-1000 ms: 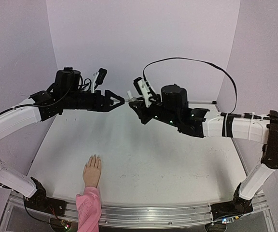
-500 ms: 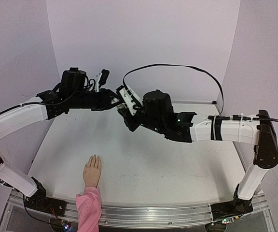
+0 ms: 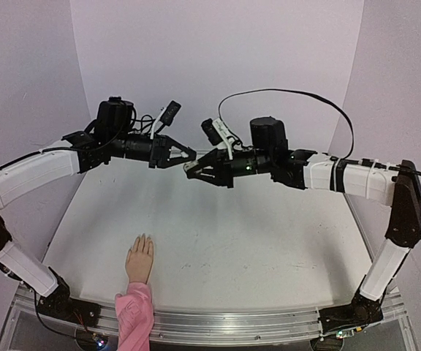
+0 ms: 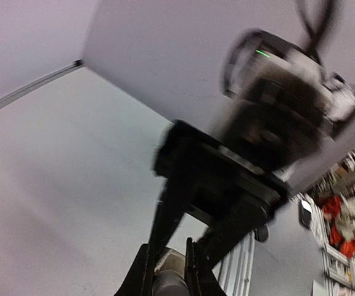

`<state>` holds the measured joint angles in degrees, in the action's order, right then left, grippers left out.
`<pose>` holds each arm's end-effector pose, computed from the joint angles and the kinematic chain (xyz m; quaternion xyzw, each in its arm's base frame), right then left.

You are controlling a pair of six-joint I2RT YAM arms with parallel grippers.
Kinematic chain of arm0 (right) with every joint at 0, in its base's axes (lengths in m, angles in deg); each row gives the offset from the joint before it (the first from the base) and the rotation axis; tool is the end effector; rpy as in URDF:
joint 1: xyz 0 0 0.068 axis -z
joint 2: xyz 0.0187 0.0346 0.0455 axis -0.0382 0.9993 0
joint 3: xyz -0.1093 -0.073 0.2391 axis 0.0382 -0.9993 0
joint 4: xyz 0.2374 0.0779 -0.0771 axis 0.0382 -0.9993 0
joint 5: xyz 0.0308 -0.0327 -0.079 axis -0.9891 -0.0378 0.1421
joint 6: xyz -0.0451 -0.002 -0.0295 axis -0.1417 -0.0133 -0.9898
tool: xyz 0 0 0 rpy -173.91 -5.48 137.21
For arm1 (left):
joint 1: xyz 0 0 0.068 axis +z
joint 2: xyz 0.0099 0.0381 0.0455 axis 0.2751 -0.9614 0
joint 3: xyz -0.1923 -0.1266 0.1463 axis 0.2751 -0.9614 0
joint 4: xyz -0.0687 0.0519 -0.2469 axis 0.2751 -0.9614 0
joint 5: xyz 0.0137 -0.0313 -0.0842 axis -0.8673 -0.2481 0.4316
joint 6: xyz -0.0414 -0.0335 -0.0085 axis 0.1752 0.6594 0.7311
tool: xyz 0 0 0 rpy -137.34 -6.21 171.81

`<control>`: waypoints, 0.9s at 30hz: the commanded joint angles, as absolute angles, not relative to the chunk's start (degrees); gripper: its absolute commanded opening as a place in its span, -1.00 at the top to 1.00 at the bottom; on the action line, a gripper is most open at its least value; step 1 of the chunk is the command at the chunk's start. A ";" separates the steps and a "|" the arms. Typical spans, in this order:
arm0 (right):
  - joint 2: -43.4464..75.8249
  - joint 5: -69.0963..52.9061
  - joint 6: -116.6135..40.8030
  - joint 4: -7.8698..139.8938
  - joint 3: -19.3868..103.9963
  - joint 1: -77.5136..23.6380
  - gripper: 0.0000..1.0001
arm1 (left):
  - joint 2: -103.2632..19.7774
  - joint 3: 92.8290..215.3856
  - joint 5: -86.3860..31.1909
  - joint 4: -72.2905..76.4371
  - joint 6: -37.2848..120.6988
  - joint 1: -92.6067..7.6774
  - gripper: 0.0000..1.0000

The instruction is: Paint the nails

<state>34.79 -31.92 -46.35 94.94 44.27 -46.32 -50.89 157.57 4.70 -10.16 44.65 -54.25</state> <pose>0.2629 0.3253 0.3486 -0.4551 0.4964 0.4511 0.5856 0.2540 -0.2298 0.3645 0.3541 0.7061 -0.4949 0.3621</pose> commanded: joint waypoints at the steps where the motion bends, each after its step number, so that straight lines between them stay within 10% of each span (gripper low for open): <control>1: 30.67 -82.39 -40.38 109.87 47.94 -48.67 1.00 | -49.81 160.41 45.86 -4.51 30.67 -63.12 1.00; 8: 26.49 -66.43 -41.20 109.48 42.78 -46.18 1.00 | -49.05 161.45 37.33 -4.42 32.34 -62.29 0.94; 14: 24.07 -41.00 -47.53 105.84 37.97 -45.61 1.00 | -42.90 155.06 13.54 -4.55 39.69 -57.30 -0.65; 16: 24.11 -29.40 -48.15 104.71 37.19 -45.68 1.00 | -40.45 152.55 6.08 -4.67 43.26 -55.71 -0.83; 23: 25.91 -3.87 -49.14 104.58 38.12 -48.97 1.00 | -37.89 150.01 -7.33 -5.68 53.97 -54.90 -0.89; 27: 28.09 3.18 -52.52 104.43 40.14 -52.64 1.00 | -40.36 152.08 -7.70 -5.72 57.31 -54.92 -0.55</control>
